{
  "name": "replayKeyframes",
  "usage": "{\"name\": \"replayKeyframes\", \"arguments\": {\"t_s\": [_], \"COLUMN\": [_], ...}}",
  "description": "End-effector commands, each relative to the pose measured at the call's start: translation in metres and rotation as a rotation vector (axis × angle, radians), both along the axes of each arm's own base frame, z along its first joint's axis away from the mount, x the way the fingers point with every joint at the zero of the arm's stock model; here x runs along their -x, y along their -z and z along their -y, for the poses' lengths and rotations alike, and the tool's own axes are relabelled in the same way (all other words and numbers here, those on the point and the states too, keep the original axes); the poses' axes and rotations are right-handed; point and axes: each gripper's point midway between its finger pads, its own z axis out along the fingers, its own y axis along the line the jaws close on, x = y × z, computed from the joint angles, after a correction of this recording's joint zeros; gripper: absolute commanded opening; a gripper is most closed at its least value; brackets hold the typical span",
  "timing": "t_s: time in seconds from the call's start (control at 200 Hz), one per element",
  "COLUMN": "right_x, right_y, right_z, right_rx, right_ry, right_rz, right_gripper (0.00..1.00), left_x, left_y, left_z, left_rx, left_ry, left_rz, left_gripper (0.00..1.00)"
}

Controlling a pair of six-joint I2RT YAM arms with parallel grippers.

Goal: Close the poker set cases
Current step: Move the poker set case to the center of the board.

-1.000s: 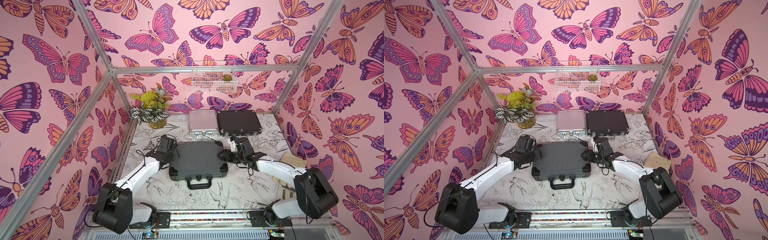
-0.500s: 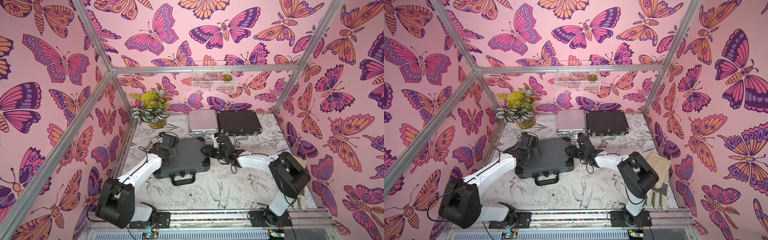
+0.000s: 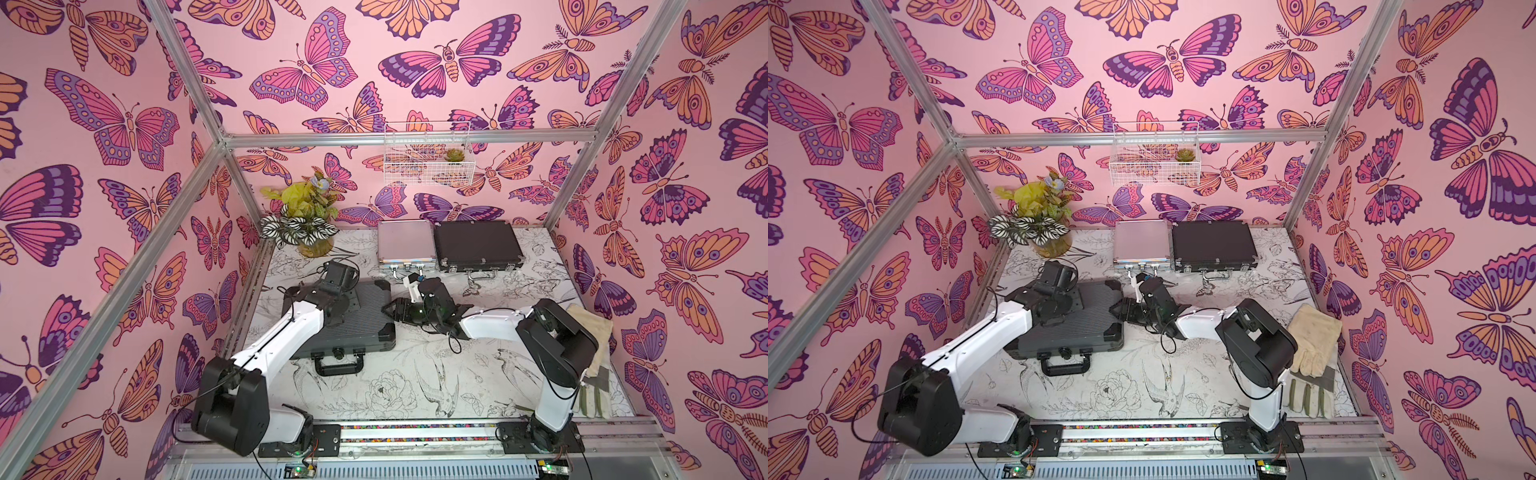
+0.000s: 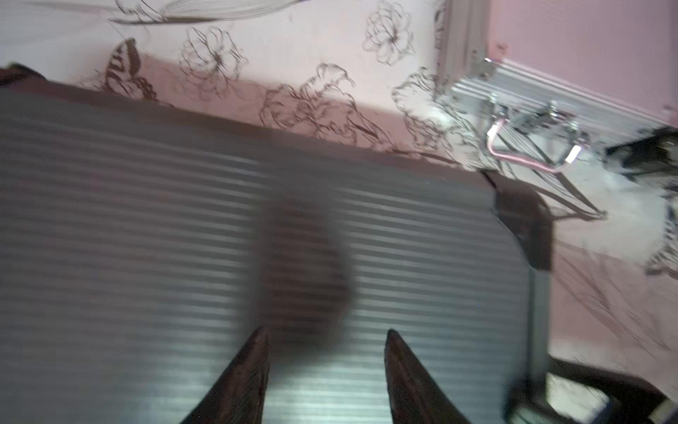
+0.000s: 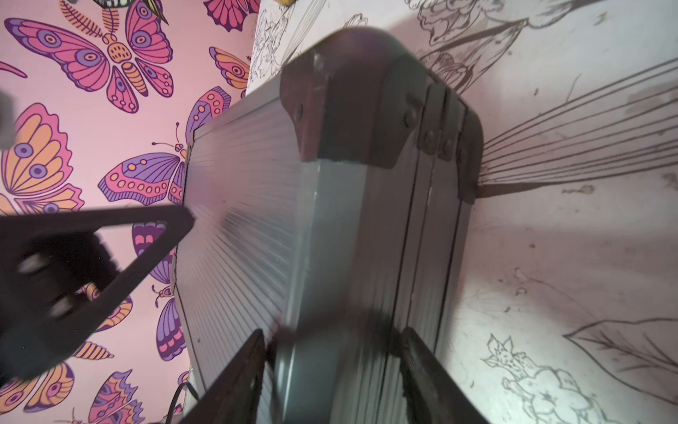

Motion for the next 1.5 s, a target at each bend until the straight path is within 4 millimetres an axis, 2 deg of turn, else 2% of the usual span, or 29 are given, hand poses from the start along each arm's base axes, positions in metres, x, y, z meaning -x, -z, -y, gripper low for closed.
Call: {"name": "replayKeyframes", "arguments": {"t_s": [0.0, 0.145, 0.155, 0.175, 0.195, 0.361, 0.506, 0.646, 0.737, 0.837, 1.057, 1.318, 1.498], "right_x": [0.033, 0.029, 0.029, 0.029, 0.030, 0.031, 0.029, 0.028, 0.028, 0.030, 0.033, 0.038, 0.034], "right_y": [0.059, 0.050, 0.049, 0.048, 0.047, 0.042, 0.043, 0.043, 0.044, 0.045, 0.051, 0.054, 0.057], "right_z": [0.032, 0.043, 0.043, 0.044, 0.044, 0.045, 0.043, 0.039, 0.036, 0.032, 0.022, 0.012, 0.003], "right_rx": [0.168, 0.199, 0.201, 0.203, 0.204, 0.206, 0.201, 0.190, 0.185, 0.184, 0.173, 0.167, 0.153], "right_ry": [-0.041, -0.037, -0.038, -0.040, -0.042, -0.050, -0.052, -0.057, -0.064, -0.070, -0.087, -0.100, -0.096], "right_rz": [-0.189, -0.150, -0.146, -0.144, -0.141, -0.125, -0.127, -0.129, -0.130, -0.132, -0.146, -0.158, -0.169], "right_gripper": [0.58, 0.57, 0.57, 0.57, 0.57, 0.56, 0.55, 0.54, 0.54, 0.54, 0.54, 0.54, 0.53], "left_x": [0.038, 0.067, 0.068, 0.070, 0.072, 0.080, 0.097, 0.117, 0.123, 0.121, 0.111, 0.102, 0.095], "left_y": [-0.010, -0.018, -0.018, -0.020, -0.022, -0.028, -0.006, 0.016, 0.023, 0.027, 0.041, 0.058, 0.073], "left_z": [-0.002, -0.019, -0.020, -0.023, -0.025, -0.021, -0.019, -0.037, -0.050, -0.059, -0.057, -0.081, -0.081], "left_rx": [0.056, 0.085, 0.085, 0.085, 0.084, 0.154, 0.236, 0.227, 0.221, 0.225, 0.260, 0.229, 0.262], "left_ry": [-0.086, -0.208, -0.215, -0.226, -0.236, -0.259, -0.361, -0.533, -0.619, -0.681, -0.738, -0.815, -0.830], "left_rz": [-0.058, -0.092, -0.089, -0.087, -0.084, -0.096, -0.179, -0.238, -0.223, -0.206, -0.204, -0.142, -0.152], "left_gripper": [0.58, 0.73, 0.78, 0.97, 1.00, 1.00, 1.00, 1.00, 1.00, 1.00, 1.00, 0.96, 0.94]}}
